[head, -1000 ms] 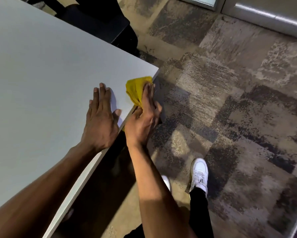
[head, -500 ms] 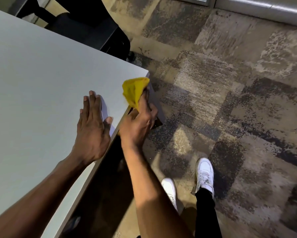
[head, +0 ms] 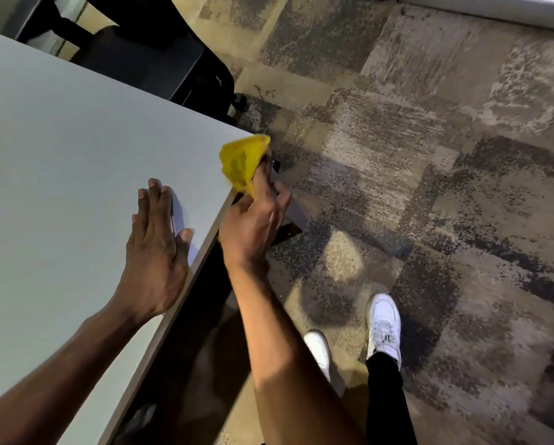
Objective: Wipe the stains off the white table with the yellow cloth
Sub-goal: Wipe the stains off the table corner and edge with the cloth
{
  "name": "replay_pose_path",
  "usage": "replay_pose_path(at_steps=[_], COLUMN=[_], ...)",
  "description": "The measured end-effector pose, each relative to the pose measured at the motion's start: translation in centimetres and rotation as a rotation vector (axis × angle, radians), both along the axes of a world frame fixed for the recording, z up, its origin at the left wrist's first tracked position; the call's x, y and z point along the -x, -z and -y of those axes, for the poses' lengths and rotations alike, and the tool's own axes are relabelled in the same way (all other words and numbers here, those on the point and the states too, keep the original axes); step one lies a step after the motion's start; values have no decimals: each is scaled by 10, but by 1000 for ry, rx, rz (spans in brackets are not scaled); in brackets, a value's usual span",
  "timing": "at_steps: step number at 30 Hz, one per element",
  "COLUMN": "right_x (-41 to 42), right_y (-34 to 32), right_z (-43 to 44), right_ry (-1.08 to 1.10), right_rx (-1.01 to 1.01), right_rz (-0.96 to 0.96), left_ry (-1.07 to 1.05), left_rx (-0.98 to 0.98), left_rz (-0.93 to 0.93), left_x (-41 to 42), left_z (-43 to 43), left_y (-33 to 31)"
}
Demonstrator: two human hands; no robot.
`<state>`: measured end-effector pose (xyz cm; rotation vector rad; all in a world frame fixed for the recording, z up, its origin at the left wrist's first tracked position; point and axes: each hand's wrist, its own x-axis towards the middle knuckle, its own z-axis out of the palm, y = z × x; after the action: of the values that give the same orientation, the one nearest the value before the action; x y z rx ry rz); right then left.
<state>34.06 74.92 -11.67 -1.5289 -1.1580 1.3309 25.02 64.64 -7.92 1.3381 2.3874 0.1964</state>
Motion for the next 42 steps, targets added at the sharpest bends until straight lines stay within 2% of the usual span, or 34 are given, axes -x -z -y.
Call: replay_pose_path(at_steps=[3, 9, 15, 19, 23, 28, 33, 36, 39, 42], right_x=[0, -16, -8, -14, -26, -23, -55, -88, -113, -134], right_y=[1, -2, 3, -11, -20, -13, 6, 29, 45, 45], right_z=[-7, 54, -27, -8, 29, -27, -28, -30, -56, -86], right_ry=[-12, -98, -71, -122, -183, -201, -404, -500, -455, -483], right_rx=[-5, 19, 30, 58, 127, 182, 133, 200, 335, 330], right_rz=[3, -19, 21, 13, -11, -17, 24, 49, -14, -59], left_ry=[-8, -9, 11, 9, -55, -213, -294, -375, -470, -514], left_rx=[1, -2, 7, 13, 28, -31, -134, -88, -70, -66], left_rz=[0, -6, -25, -31, 0, 26, 5, -8, -34, -68], left_x=[-2, -2, 0, -3, -3, -19, -43, -55, -61, -63], left_z=[-2, -2, -1, -3, -9, -32, -76, -104, -119, -123], left_y=[0, 0, 0, -2, -6, -10, -7, -1, 2, -1])
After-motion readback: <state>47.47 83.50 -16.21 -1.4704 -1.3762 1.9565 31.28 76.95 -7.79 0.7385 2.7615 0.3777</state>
